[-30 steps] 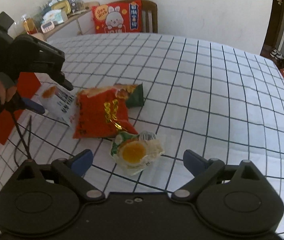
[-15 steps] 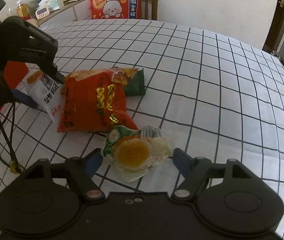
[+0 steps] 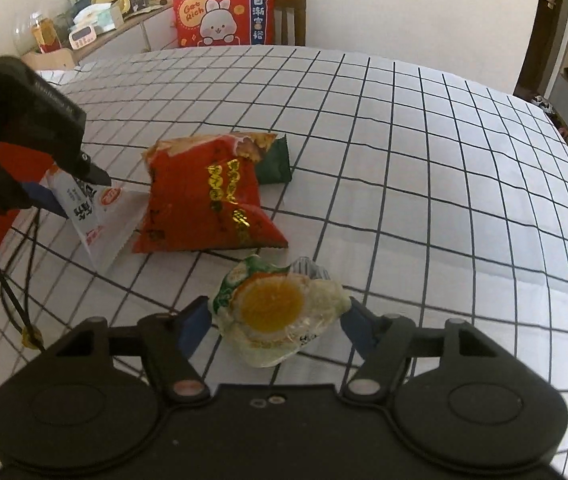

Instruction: Organize snacks

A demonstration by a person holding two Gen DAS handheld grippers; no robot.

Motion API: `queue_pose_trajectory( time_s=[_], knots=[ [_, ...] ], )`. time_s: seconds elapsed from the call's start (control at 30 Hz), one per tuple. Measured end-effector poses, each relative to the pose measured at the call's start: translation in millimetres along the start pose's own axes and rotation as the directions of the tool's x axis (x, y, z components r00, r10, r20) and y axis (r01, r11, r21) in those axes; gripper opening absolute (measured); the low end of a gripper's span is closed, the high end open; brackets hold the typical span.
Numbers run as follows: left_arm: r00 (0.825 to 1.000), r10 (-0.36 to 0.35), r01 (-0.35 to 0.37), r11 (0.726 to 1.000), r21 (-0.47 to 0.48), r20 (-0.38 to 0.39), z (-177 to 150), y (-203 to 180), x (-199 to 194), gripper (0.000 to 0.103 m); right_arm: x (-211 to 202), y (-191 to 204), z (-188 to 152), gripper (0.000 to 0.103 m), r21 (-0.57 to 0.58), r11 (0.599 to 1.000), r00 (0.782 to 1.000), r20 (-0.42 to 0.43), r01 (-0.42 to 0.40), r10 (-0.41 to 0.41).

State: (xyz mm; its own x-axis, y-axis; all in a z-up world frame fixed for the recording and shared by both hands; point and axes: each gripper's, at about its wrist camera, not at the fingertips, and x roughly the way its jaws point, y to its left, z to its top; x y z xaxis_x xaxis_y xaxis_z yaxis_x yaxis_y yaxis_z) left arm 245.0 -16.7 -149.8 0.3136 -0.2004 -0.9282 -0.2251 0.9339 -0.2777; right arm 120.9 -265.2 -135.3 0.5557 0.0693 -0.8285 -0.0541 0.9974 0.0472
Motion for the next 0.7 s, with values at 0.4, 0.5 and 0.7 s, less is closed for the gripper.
queue_pose_trajectory(
  time_s=[0.4,0.5,0.7],
  knots=[
    [0.998,-0.062,0.057,0.988,0.141,0.033,-24,12,-67,0.042,-53,25,0,0.070,0.002,0.999,0.997,0.054,-0.050,0.050],
    [0.997,-0.062,0.054,0.983,0.175,0.044,-26,17,-84,0.042,-66,34,2,0.070,-0.003,0.998,0.996,0.063,-0.063,0.063],
    [0.993,-0.064,0.037,0.965,0.259,0.095,-34,34,-120,0.043,-87,58,10,0.070,-0.027,0.994,0.990,0.095,-0.104,0.106]
  ],
)
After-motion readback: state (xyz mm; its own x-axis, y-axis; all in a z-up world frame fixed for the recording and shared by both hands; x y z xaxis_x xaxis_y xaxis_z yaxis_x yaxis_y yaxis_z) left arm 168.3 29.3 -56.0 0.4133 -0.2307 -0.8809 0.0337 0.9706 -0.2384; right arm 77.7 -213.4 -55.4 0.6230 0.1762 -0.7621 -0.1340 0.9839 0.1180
